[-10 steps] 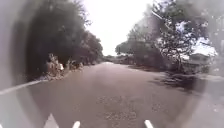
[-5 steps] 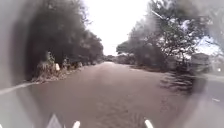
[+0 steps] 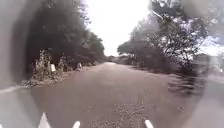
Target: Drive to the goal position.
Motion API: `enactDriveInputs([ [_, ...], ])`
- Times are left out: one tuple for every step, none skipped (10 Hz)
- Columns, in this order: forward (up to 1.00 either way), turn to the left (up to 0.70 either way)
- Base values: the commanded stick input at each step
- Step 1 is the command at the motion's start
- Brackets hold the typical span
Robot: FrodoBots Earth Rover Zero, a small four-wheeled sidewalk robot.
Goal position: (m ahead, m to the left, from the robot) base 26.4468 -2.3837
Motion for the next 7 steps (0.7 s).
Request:
enactDriveInputs([
  [0.85,0.00],
  [0.85,0.00],
  [0.85,0.00],
  [0.85,0.00],
  [0.85,0.00],
  [0.85,0.00],
  [0.85,0.00],
])
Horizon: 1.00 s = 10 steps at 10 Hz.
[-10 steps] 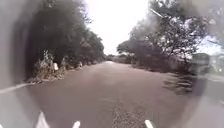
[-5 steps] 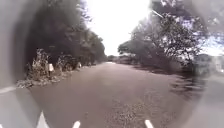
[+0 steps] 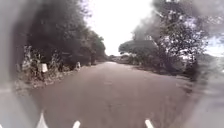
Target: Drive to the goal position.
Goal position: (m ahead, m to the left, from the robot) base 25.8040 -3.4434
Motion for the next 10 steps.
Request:
enactDriveInputs([
  [0.85,0.00],
  [0.85,0.00],
  [0.85,0.00],
  [0.85,0.00],
  [0.85,0.00],
  [0.85,0.00],
  [0.85,0.00],
  [0.85,0.00],
  [0.85,0.00],
  [0.85,0.00],
])
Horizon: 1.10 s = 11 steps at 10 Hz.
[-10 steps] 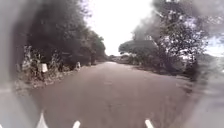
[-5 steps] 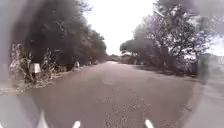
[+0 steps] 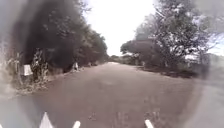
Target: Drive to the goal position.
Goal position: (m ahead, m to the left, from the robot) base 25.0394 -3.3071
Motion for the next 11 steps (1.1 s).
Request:
enactDriveInputs([
  [0.85,0.00],
  [0.85,0.00],
  [0.85,0.00],
  [0.85,0.00],
  [0.85,0.00],
  [0.85,0.00],
  [0.85,0.00],
  [0.85,0.00],
  [0.85,0.00],
  [0.85,0.00],
  [0.85,0.00],
])
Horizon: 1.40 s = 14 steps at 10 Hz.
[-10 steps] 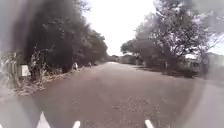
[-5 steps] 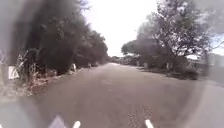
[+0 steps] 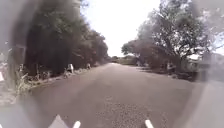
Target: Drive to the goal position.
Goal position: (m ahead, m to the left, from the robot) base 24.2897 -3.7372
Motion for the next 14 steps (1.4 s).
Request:
enactDriveInputs([
  [0.85,0.00],
  [0.85,0.00],
  [0.85,0.00],
  [0.85,0.00],
  [0.85,0.00],
  [0.85,0.00],
  [0.85,0.00],
  [0.85,0.00],
  [0.85,0.00],
  [0.85,0.00],
  [0.85,0.00],
  [0.85,0.00],
  [0.85,0.00],
  [0.85,0.00],
])
